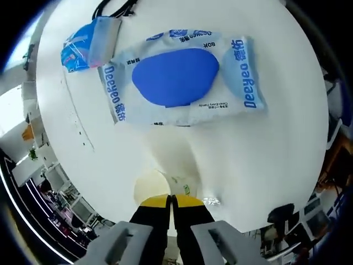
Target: Arrange the tabletop items into an orderly group along one side of the table until the central work area is clear of visible clutter.
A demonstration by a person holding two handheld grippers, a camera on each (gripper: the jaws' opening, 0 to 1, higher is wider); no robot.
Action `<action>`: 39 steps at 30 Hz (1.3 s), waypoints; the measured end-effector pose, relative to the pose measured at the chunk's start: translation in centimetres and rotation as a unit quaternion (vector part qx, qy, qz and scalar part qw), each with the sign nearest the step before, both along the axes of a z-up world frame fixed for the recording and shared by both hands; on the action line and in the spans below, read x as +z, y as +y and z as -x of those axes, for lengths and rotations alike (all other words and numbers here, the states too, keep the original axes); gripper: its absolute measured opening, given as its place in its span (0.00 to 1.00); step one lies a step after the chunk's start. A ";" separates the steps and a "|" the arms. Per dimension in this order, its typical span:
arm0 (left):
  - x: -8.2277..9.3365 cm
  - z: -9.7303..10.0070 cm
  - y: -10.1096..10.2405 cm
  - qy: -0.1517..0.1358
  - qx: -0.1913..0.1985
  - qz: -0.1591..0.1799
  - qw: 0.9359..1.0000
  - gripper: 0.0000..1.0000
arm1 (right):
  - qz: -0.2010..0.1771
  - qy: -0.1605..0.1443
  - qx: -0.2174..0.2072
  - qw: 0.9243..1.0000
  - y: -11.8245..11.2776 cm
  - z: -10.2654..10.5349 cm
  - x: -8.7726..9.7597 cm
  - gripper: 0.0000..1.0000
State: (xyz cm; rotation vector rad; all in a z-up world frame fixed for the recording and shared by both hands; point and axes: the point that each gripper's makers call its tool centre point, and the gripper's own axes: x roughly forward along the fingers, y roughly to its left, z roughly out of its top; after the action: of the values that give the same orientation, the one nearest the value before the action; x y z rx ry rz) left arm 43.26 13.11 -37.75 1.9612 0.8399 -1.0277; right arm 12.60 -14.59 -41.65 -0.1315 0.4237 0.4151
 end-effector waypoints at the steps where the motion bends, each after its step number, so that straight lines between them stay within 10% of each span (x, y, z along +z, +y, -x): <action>1: 0.1 0.0 0.1 -0.001 0.001 0.004 1.000 0.00 | 0.000 0.000 0.001 1.000 0.1 0.0 0.0 0.48; 39: 0.6 0.3 1.6 -0.019 0.031 0.112 0.993 0.00 | 0.008 0.001 0.023 1.000 1.7 -0.3 0.3 0.48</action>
State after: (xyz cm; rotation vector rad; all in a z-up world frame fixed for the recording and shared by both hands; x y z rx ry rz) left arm 42.92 14.75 -37.14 1.7492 0.7272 -0.9997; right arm 12.91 -12.93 -41.38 -0.1573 0.4274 0.4577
